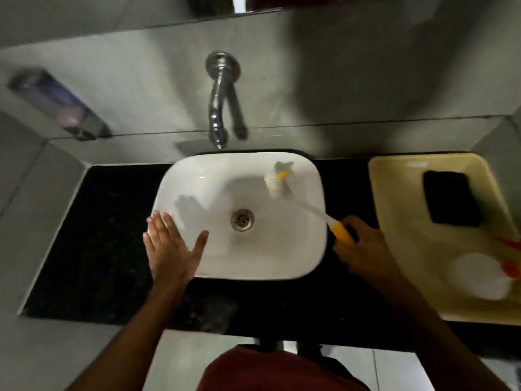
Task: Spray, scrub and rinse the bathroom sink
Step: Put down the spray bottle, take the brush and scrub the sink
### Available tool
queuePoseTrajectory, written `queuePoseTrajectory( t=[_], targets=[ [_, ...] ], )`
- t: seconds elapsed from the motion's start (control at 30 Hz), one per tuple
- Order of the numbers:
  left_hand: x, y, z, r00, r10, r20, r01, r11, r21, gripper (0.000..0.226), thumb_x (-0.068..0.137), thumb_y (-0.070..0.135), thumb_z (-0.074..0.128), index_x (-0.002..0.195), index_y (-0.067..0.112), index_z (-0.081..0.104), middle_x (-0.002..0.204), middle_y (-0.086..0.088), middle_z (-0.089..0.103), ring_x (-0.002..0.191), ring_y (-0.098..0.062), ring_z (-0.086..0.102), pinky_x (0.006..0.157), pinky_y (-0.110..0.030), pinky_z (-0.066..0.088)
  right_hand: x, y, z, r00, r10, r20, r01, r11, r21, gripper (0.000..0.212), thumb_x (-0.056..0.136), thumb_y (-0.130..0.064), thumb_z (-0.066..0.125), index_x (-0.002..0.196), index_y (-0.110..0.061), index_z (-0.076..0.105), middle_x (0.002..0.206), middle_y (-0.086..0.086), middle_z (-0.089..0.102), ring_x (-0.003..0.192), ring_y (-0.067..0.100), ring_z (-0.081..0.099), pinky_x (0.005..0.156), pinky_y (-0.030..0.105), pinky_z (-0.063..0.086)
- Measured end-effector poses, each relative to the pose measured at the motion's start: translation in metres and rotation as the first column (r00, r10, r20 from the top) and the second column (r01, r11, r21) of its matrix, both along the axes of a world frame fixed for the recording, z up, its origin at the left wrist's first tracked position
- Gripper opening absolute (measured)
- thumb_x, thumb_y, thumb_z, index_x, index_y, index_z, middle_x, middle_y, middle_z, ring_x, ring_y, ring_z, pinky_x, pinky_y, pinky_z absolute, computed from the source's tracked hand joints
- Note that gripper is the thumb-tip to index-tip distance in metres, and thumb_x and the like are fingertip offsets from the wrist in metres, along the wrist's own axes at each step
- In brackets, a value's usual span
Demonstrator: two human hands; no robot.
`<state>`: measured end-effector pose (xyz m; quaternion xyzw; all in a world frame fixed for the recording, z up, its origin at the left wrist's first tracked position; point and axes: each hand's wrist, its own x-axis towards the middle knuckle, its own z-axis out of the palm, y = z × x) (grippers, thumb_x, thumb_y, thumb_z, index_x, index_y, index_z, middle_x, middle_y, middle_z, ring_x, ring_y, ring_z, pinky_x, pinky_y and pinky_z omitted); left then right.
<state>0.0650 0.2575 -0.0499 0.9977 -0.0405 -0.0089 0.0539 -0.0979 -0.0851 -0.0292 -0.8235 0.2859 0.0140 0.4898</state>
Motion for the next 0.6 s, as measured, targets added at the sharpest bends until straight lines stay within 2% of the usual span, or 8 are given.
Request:
queuePoseTrajectory(
  t=[0.1, 0.17, 0.23, 0.3, 0.33, 0.4, 0.47, 0.6],
  targets=[
    [0.028, 0.037, -0.006, 0.994, 0.065, -0.085, -0.061, 0.997, 0.045, 0.115, 0.078, 0.085, 0.025, 0.155, 0.002, 0.003, 0.165, -0.017, 0.001, 0.153, -0.029, -0.003, 0.124, -0.047, 0.003, 0.033, 0.030, -0.001, 0.979, 0.171, -0.115, -0.167, 0.985, 0.044, 0.024, 0.086, -0.029, 0.069, 0.100, -0.025, 0.050, 0.079, 0.009, 0.065, 0.046, 0.008, 0.062, 0.037, 0.025, 0.046],
    [0.035, 0.046, -0.014, 0.988, 0.072, -0.140, -0.070, 0.997, 0.018, 0.118, 0.077, 0.084, 0.034, 0.155, 0.002, 0.002, 0.165, -0.017, -0.001, 0.153, -0.028, -0.005, 0.125, -0.046, 0.003, 0.049, 0.046, -0.003, 0.950, 0.228, -0.215, -0.258, 0.958, -0.125, 0.038, 0.088, -0.042, 0.067, 0.111, -0.017, 0.051, 0.090, 0.013, 0.064, 0.069, 0.020, 0.067, 0.053, 0.030, 0.049],
    [0.037, 0.049, -0.021, 0.984, 0.077, -0.161, -0.086, 0.995, -0.047, 0.119, 0.077, 0.080, 0.043, 0.154, 0.000, 0.003, 0.165, -0.019, -0.001, 0.153, -0.030, -0.004, 0.124, -0.047, 0.006, 0.061, 0.057, -0.009, 0.909, 0.242, -0.339, -0.363, 0.860, -0.359, 0.047, 0.092, -0.056, 0.052, 0.107, -0.011, 0.052, 0.093, 0.015, 0.064, 0.082, 0.032, 0.065, 0.065, 0.037, 0.049],
    [0.039, 0.051, -0.026, 0.984, 0.077, -0.159, -0.090, 0.993, -0.077, 0.119, 0.077, 0.078, 0.047, 0.153, -0.002, 0.003, 0.164, -0.020, 0.000, 0.153, -0.031, -0.004, 0.124, -0.048, 0.007, 0.073, 0.067, -0.014, 0.903, 0.218, -0.369, -0.381, 0.803, -0.458, 0.050, 0.095, -0.062, 0.029, 0.095, -0.016, 0.050, 0.086, 0.010, 0.063, 0.073, 0.031, 0.058, 0.062, 0.039, 0.045],
    [0.039, 0.050, -0.027, 0.985, 0.076, -0.153, -0.089, 0.993, -0.076, 0.120, 0.077, 0.079, 0.047, 0.153, -0.002, 0.002, 0.164, -0.020, 0.001, 0.153, -0.031, -0.004, 0.124, -0.048, 0.006, 0.079, 0.074, -0.015, 0.906, 0.213, -0.365, -0.380, 0.788, -0.485, 0.047, 0.096, -0.059, 0.024, 0.092, -0.018, 0.049, 0.085, 0.009, 0.062, 0.071, 0.030, 0.057, 0.060, 0.038, 0.042],
    [0.041, 0.051, -0.029, 0.987, 0.074, -0.143, -0.084, 0.994, -0.070, 0.120, 0.077, 0.080, 0.045, 0.153, -0.001, 0.001, 0.164, -0.020, 0.003, 0.153, -0.031, -0.003, 0.124, -0.047, 0.005, 0.096, 0.090, -0.019, 0.903, 0.232, -0.362, -0.401, 0.759, -0.513, 0.041, 0.099, -0.052, 0.027, 0.096, -0.018, 0.050, 0.086, 0.010, 0.062, 0.078, 0.034, 0.063, 0.061, 0.036, 0.040],
    [0.042, 0.052, -0.031, 0.988, 0.069, -0.139, -0.077, 0.995, -0.057, 0.118, 0.078, 0.080, 0.042, 0.153, -0.001, 0.001, 0.164, -0.020, 0.003, 0.153, -0.031, -0.004, 0.124, -0.048, 0.005, 0.112, 0.110, -0.021, 0.881, 0.281, -0.381, -0.454, 0.730, -0.511, 0.044, 0.100, -0.050, 0.032, 0.106, -0.012, 0.052, 0.098, 0.013, 0.066, 0.092, 0.036, 0.067, 0.066, 0.037, 0.043],
    [0.043, 0.054, -0.035, 0.988, 0.063, -0.142, -0.069, 0.997, -0.037, 0.116, 0.080, 0.080, 0.036, 0.154, 0.000, -0.002, 0.165, -0.019, -0.001, 0.153, -0.030, -0.007, 0.124, -0.048, 0.004, 0.115, 0.145, -0.016, 0.748, 0.492, -0.445, -0.658, 0.634, -0.405, 0.049, 0.101, -0.051, 0.033, 0.118, -0.009, 0.052, 0.113, 0.016, 0.065, 0.103, 0.037, 0.064, 0.080, 0.044, 0.050]
  ],
)
